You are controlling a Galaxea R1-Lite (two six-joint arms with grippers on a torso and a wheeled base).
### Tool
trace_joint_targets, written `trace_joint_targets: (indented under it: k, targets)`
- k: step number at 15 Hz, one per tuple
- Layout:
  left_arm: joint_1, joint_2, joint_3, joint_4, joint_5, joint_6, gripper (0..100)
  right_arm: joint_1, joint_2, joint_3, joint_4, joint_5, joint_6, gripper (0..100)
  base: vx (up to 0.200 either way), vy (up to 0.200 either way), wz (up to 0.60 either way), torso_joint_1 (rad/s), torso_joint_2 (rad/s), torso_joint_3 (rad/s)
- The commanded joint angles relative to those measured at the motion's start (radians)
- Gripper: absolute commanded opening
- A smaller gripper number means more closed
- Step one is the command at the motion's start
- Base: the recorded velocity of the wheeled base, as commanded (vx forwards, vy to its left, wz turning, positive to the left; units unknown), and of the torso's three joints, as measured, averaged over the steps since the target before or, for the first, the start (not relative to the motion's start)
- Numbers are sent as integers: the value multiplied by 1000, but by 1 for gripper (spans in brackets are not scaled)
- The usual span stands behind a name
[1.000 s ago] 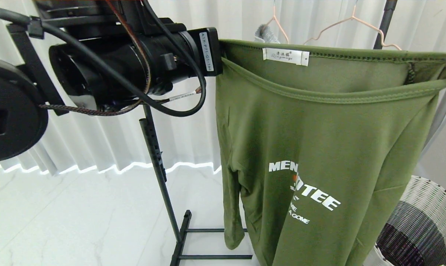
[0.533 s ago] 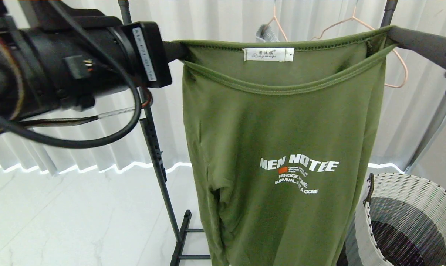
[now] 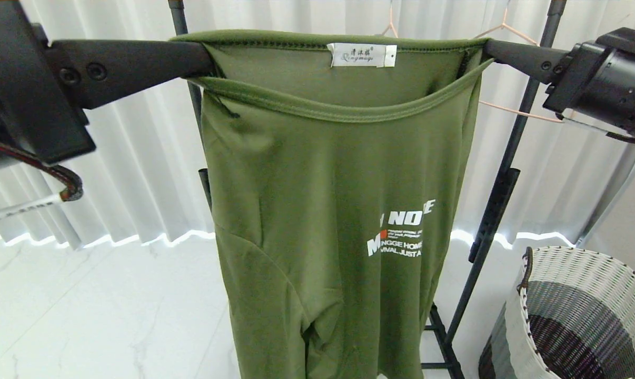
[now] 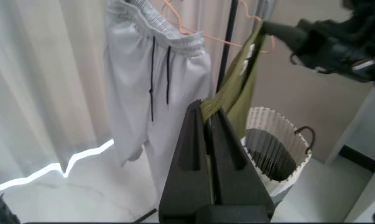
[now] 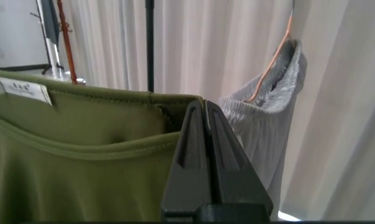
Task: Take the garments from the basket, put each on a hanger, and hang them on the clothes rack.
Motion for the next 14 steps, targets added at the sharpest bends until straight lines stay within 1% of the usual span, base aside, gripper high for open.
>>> trace_joint_targets:
  k: [1, 3, 4, 6, 7, 9, 10, 14]
  targets:
    - [3, -2, -7, -1, -1, 0, 0, -8, 6, -1, 1, 1, -12, 0, 0, 0, 0, 0, 0, 0]
    - [72, 51, -36, -2, -7, -2, 0, -21, -30, 5, 12, 1, -35, 0, 0, 0, 0, 0, 0, 0]
    - [91, 88, -60, -2, -10, -3, 0, -21, -56, 6, 35, -1, -36, 0, 0, 0, 0, 0, 0, 0]
    - [128, 153, -111, -4, -14, -23, 0, -23, -120, 6, 118, -2, -38, 0, 0, 0, 0, 0, 0, 0]
    - [140, 180, -139, -5, -17, -22, 0, -24, -143, 5, 145, -4, -42, 0, 0, 0, 0, 0, 0, 0]
    - [144, 208, -185, -5, -16, -20, 0, -34, -166, 12, 174, -6, -50, 0, 0, 0, 0, 0, 0, 0]
    - [143, 209, -177, -4, -17, -20, 0, -34, -168, 42, 174, -9, -55, 0, 0, 0, 0, 0, 0, 0]
    - [141, 197, -163, -4, -16, -17, 0, -34, -166, 48, 177, -4, -110, 0, 0, 0, 0, 0, 0, 0]
